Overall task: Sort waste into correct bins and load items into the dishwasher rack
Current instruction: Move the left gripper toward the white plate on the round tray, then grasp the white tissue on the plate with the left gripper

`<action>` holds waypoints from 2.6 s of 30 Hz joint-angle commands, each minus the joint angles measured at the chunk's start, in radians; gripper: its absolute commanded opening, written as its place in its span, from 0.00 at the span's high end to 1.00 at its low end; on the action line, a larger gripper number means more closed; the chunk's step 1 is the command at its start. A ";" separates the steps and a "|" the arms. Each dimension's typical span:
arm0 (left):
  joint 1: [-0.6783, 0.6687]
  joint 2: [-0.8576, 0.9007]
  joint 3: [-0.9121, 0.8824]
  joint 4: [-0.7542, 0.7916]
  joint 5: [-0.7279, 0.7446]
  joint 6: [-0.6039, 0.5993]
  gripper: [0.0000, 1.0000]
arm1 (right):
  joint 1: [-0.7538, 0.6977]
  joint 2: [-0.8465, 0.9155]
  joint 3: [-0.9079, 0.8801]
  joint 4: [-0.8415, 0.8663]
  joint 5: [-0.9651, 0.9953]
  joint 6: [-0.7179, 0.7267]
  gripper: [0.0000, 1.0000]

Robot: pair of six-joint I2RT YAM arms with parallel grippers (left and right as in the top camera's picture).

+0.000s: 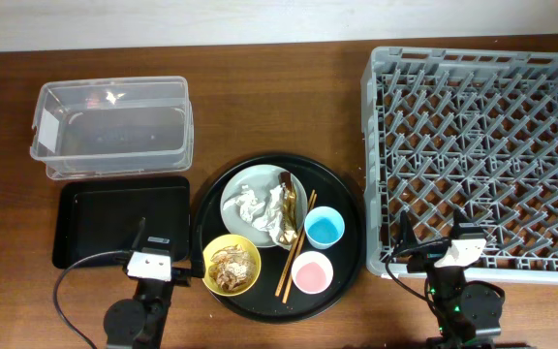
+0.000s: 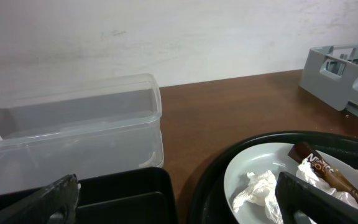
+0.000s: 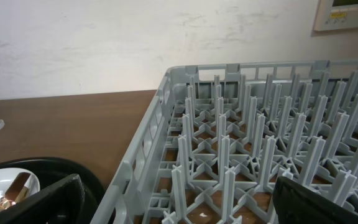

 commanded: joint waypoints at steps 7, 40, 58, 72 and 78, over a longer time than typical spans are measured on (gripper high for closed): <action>0.002 -0.007 -0.005 -0.003 -0.011 0.019 0.00 | 0.006 -0.004 -0.006 -0.005 0.015 -0.004 0.02; 0.002 -0.007 -0.005 0.002 -0.010 0.018 0.00 | 0.006 -0.004 -0.006 -0.003 -0.031 0.034 0.02; 0.002 0.897 0.816 -0.668 0.219 -0.148 0.00 | 0.006 0.422 0.711 -0.814 -0.155 0.110 0.02; -0.058 1.231 1.096 -0.679 0.255 -0.139 0.01 | 0.005 0.706 0.961 -1.072 -0.023 0.095 0.02; -0.230 1.505 1.096 -0.600 0.115 -0.139 0.01 | 0.005 0.706 0.961 -1.081 -0.023 0.095 0.02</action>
